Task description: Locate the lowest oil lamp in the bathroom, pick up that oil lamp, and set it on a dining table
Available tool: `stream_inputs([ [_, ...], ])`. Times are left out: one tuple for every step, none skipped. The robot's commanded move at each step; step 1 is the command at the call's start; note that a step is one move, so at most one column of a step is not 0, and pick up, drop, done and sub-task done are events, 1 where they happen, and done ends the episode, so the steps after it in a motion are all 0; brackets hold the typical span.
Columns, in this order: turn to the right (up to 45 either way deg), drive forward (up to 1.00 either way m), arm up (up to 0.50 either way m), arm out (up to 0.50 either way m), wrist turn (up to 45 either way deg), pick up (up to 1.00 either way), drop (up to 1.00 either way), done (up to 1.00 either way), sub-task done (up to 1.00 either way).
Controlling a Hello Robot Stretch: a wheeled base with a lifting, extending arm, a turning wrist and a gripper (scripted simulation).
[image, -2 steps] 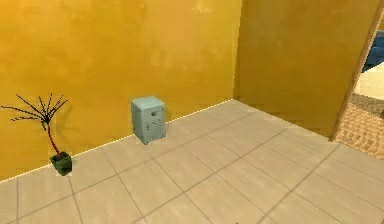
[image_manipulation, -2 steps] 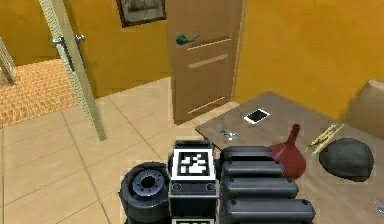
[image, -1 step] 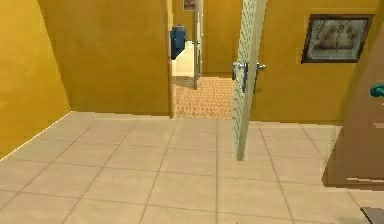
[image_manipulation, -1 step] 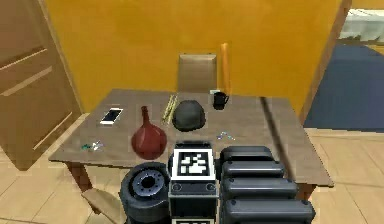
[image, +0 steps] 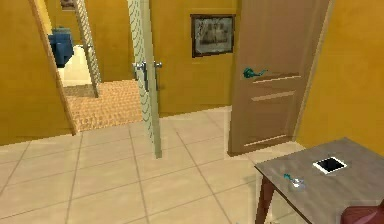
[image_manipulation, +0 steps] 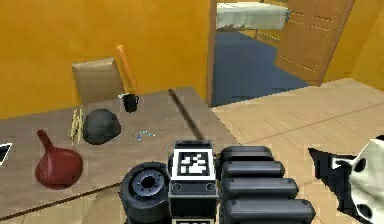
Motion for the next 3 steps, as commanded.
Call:
stream_inputs([
  [3.0, 0.00, 0.00, 0.00, 0.0, 0.00, 0.00, 0.00, 0.00],
  [36.0, 0.00, 0.00, 0.00, 0.0, 0.00, 0.00, 0.00, 0.00],
  [45.0, 0.00, 0.00, 0.00, 0.0, 0.00, 0.00, 0.00, 0.00],
])
